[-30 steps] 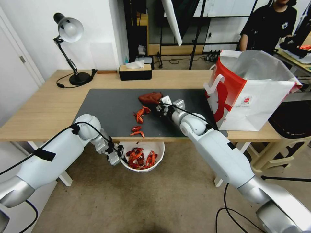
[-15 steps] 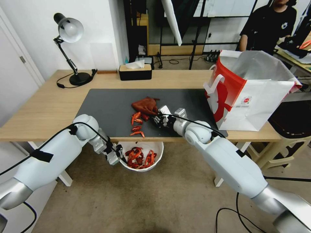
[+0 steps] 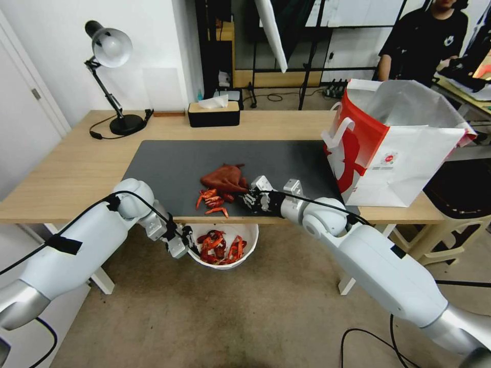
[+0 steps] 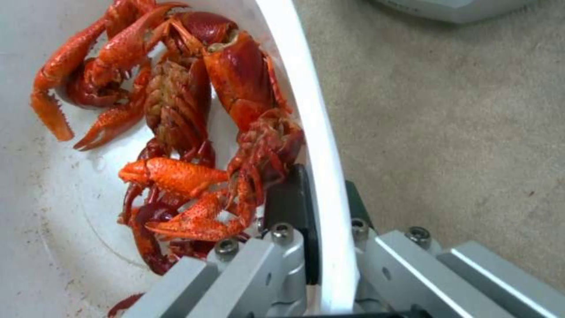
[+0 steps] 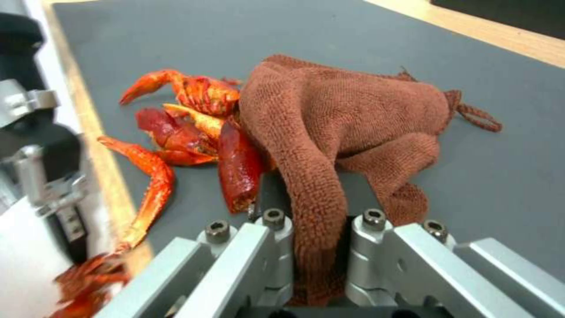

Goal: Sweep shrimp from table into container with towel, then put container into takeout bag.

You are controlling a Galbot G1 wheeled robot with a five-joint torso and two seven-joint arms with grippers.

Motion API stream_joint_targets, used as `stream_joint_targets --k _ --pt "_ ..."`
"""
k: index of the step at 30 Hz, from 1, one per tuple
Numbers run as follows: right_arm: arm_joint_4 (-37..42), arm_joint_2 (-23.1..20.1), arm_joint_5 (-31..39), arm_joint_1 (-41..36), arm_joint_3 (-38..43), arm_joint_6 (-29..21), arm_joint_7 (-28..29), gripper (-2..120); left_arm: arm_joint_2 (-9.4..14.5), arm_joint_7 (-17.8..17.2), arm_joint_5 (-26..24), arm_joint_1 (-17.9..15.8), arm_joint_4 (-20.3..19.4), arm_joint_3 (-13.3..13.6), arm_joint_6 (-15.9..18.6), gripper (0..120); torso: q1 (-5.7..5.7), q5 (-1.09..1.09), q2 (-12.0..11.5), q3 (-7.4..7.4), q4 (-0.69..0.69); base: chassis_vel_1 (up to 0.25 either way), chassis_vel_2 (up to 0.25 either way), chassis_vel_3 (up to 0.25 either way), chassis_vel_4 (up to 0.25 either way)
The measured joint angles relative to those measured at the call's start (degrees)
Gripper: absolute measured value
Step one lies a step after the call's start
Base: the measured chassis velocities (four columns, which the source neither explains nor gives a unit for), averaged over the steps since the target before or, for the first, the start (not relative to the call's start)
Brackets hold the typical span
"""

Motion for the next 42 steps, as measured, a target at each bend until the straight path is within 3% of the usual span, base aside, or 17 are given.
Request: stream_joint_targets --k 42 --pt "13.8 -7.0 -1.8 -16.9 9.6 3.2 -6.7 4 0.7 -0.3 -0.5 0.2 -0.6 -0.5 0.1 0 0.01 0.00 0.0 0.00 0.00 0.000 0.000 0.000 0.000"
